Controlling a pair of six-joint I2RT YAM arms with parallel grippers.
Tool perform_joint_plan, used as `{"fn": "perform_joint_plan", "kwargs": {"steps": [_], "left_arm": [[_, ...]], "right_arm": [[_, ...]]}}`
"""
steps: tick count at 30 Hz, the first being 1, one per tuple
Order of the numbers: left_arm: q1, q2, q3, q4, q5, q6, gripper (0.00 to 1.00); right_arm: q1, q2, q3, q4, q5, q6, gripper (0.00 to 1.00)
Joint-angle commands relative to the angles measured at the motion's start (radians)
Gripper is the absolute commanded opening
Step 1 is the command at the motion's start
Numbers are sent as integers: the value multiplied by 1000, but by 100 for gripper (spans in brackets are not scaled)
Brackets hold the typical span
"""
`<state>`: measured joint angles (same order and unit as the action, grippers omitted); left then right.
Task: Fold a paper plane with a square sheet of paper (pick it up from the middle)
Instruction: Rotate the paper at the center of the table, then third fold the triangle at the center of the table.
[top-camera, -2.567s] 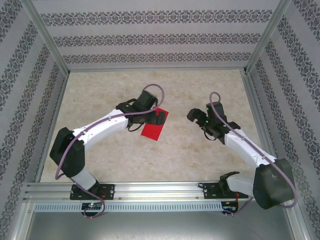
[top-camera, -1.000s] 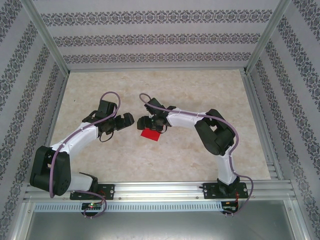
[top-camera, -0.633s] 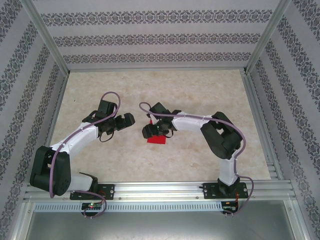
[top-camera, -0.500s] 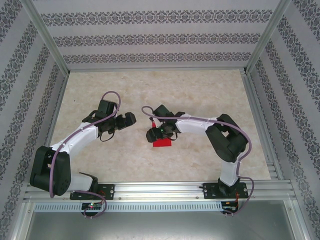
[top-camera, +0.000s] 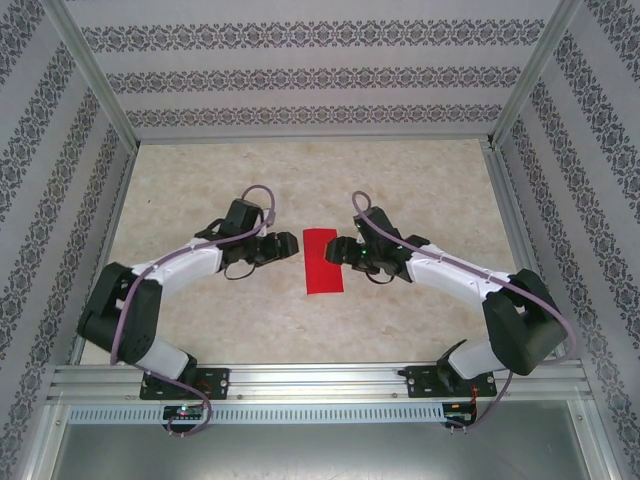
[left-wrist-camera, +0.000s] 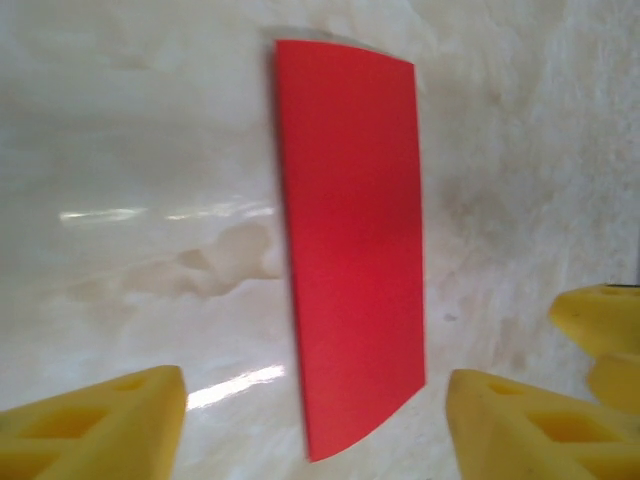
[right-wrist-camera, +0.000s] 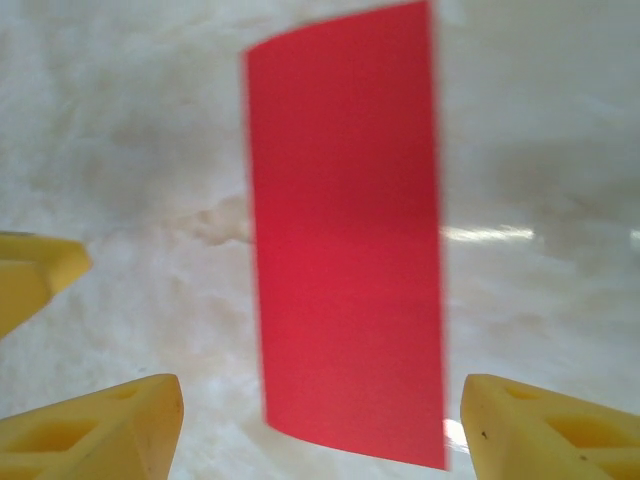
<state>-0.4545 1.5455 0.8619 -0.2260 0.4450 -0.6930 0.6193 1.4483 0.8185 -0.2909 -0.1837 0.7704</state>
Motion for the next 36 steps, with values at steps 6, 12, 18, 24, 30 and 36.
{"fn": "perform_joint_plan", "kwargs": {"steps": [6,12,18,24,30,36], "left_arm": [[-105,178,151,83,56,-30,44],[-115,290,234,32,43,-24,37],[-116,360,289,-50,-19,9,35],[-116,394,287,-74,-57,26,35],[-115,396,261,-69,-90,34,35],[-116,382,227,-71,-139,40,36]], "right_arm": [[-4,18,-67,55,-19,127,70],[-7,45,-81,83,-45,135,68],[-8,58,-78,71,-66,134,66],[-5,65,-79,42,-80,139,65],[2,60,-74,14,-73,148,65],[23,77,-45,-17,-61,159,66]]}}
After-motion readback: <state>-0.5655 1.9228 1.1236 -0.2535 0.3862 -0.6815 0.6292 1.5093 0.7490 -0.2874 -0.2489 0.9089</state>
